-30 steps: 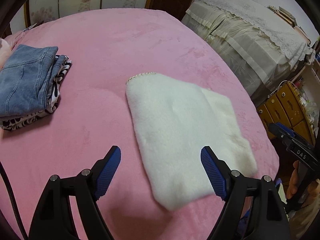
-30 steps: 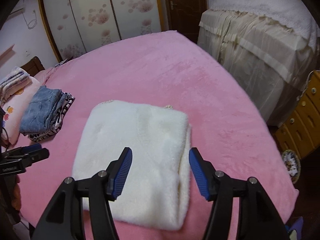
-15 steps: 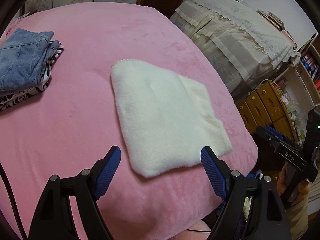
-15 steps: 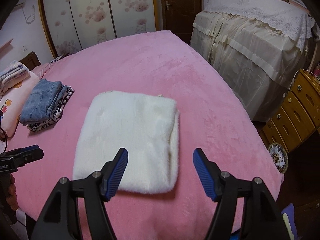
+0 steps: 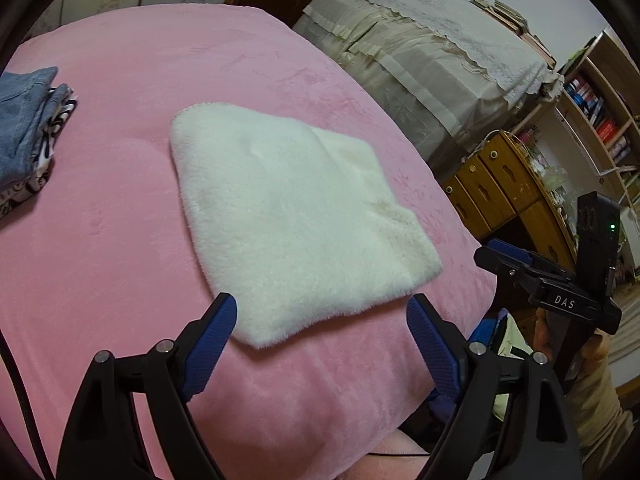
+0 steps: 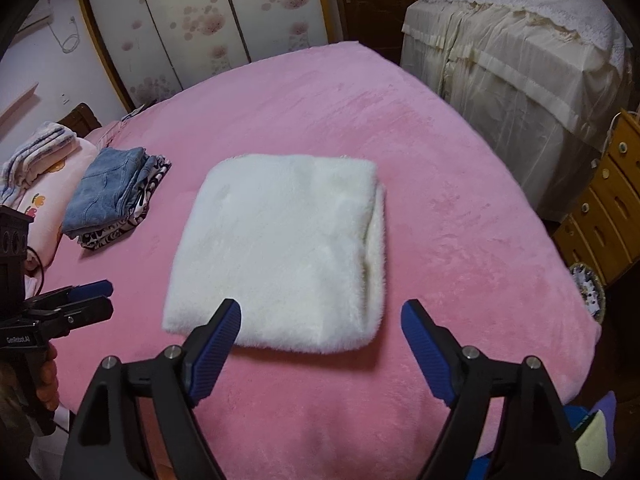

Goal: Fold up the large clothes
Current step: 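Slide both tools under the folded cream cardigan and lift it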

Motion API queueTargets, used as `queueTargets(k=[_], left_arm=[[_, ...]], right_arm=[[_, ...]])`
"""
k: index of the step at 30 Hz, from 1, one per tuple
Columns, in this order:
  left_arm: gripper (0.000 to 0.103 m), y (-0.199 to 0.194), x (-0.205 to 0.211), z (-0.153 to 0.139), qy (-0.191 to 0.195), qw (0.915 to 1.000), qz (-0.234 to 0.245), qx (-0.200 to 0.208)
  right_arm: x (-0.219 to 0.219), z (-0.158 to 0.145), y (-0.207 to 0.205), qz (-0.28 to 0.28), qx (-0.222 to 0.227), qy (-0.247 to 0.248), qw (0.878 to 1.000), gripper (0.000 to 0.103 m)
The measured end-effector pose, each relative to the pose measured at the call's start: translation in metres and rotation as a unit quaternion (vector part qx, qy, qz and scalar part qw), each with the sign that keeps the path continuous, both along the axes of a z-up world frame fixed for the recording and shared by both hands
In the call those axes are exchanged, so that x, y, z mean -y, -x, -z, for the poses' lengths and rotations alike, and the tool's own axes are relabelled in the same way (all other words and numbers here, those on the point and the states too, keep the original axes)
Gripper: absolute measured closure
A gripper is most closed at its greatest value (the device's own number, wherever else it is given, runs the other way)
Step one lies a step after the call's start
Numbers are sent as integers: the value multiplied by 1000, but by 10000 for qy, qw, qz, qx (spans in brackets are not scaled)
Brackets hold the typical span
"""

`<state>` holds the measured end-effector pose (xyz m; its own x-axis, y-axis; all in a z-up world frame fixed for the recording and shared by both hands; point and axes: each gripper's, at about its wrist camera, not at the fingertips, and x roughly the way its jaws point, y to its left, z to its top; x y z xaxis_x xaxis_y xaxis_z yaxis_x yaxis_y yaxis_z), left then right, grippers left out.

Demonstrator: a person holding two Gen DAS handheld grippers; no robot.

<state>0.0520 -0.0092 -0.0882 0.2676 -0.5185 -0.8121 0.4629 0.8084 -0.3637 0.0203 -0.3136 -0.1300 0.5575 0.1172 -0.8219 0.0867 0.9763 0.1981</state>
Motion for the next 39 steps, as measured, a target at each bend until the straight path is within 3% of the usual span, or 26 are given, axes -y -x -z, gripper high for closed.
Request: queueTargets(k=[9,14,25,31,39], left_arm=[[16,-55,4,65,189,9983,-182,-513],[16,-68,-1,75,222,9951,-533,-809],[16,-83,-2,97,-96,9797,-1124,-1658],[15,-99,1,119,-124,9724,-1243,-1972],[6,-115,9,143,115,9664,-1393,-2157]], right_arm=[[22,52,-28,144,-13,-9,9999,20],[30,50,-44,145,-201,-363,9990,20],[31,49,-82,-300,-810,-539,9948,20],[37,84,-112,-482,-1308,-852,9866,20],[63,131,-152,-580,-1620,-1491,9737,20]])
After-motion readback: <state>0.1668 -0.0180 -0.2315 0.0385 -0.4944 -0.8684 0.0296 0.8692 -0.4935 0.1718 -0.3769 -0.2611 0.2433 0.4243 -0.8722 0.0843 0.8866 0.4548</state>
